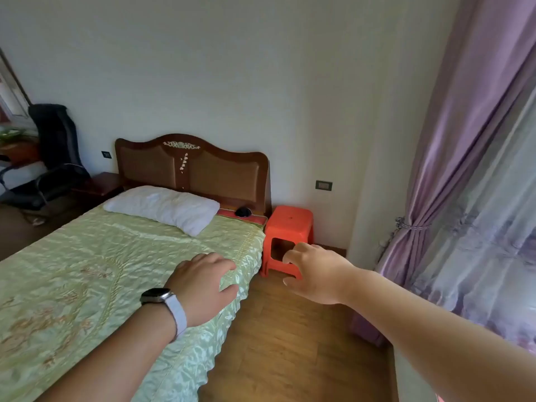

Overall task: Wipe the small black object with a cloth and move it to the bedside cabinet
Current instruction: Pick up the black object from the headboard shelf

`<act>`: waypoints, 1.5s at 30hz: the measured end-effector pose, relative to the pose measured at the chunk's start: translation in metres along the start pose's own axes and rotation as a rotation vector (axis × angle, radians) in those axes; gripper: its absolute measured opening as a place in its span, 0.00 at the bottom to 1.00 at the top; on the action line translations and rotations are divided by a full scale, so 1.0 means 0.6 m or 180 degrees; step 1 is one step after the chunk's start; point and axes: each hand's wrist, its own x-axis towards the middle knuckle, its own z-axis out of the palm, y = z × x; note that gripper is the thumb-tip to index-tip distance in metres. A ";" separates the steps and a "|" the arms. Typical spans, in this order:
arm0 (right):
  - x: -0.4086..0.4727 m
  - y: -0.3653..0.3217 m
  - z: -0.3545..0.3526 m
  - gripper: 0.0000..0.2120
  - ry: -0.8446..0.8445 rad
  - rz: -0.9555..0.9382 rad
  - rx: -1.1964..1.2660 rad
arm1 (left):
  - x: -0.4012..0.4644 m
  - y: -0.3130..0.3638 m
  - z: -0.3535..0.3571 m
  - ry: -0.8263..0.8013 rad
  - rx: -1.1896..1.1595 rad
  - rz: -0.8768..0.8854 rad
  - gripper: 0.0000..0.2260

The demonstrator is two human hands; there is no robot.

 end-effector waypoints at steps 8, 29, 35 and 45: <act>0.158 0.029 0.006 0.21 -0.0035 0.0143 -0.0170 | 0.166 -0.090 0.033 -0.0015 -0.0198 0.0218 0.20; 0.555 0.150 0.000 0.19 0.0095 0.0487 0.0278 | 0.548 -0.303 0.050 0.0144 -0.0611 0.0350 0.19; 0.666 0.260 0.013 0.18 0.0041 0.0301 0.0402 | 0.667 -0.293 0.088 0.0016 -0.0473 0.0270 0.18; 0.830 0.482 -0.025 0.17 -0.0154 0.0133 0.0510 | 0.923 -0.234 0.104 -0.0152 -0.0273 0.0093 0.18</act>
